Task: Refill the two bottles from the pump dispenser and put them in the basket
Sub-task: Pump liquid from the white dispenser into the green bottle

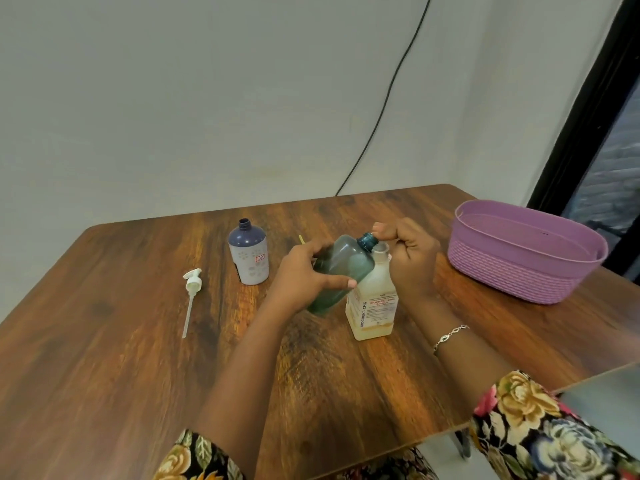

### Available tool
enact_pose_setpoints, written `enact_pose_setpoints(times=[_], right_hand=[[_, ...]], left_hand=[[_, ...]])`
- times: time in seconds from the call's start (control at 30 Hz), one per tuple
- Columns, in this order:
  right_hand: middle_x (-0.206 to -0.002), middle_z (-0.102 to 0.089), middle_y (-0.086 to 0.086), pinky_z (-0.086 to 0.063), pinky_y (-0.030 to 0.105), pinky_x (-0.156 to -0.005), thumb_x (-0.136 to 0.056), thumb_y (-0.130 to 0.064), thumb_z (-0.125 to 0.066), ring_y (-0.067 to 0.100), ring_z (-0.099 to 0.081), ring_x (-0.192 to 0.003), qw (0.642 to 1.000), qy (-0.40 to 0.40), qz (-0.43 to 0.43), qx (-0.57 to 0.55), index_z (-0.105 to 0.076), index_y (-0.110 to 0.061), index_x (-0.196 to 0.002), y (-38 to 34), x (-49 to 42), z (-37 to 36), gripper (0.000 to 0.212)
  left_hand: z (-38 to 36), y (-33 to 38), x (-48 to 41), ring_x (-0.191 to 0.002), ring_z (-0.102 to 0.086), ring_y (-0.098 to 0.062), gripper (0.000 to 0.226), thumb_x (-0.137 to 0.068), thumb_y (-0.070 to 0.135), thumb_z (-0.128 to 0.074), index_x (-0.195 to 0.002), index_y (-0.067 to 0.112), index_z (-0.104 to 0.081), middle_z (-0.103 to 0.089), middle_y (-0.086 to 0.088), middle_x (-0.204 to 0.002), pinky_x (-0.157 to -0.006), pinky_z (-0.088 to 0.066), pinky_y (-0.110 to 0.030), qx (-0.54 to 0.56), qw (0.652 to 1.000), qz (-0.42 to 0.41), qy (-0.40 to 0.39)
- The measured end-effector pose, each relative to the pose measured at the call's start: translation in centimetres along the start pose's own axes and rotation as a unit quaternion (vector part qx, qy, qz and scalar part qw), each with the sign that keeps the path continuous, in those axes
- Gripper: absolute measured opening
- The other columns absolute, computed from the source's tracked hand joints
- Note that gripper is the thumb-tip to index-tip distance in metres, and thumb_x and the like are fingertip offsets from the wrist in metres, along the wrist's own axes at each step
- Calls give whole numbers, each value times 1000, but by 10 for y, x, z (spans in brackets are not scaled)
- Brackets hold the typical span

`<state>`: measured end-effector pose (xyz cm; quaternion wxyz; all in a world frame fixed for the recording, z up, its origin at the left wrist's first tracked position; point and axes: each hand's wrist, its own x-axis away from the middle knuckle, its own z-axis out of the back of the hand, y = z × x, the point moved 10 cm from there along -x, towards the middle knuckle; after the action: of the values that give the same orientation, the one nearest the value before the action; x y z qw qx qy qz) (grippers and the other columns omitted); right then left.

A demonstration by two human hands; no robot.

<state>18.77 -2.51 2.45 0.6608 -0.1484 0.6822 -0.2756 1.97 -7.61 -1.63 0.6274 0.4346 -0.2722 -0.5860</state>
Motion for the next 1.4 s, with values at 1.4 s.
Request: enact_pose_setpoints(times=[1.4], right_hand=[[-75, -67, 1, -53, 16, -68, -75, 13, -45, 14, -67, -76, 999, -24, 0, 25, -71, -4, -76, -12, -5, 1, 31]], left_hand=[[9, 11, -2, -110, -52, -19, 72, -66, 21, -80, -131, 15, -50, -56, -1, -124, -97, -45, -40, -22, 1000, -4, -2]])
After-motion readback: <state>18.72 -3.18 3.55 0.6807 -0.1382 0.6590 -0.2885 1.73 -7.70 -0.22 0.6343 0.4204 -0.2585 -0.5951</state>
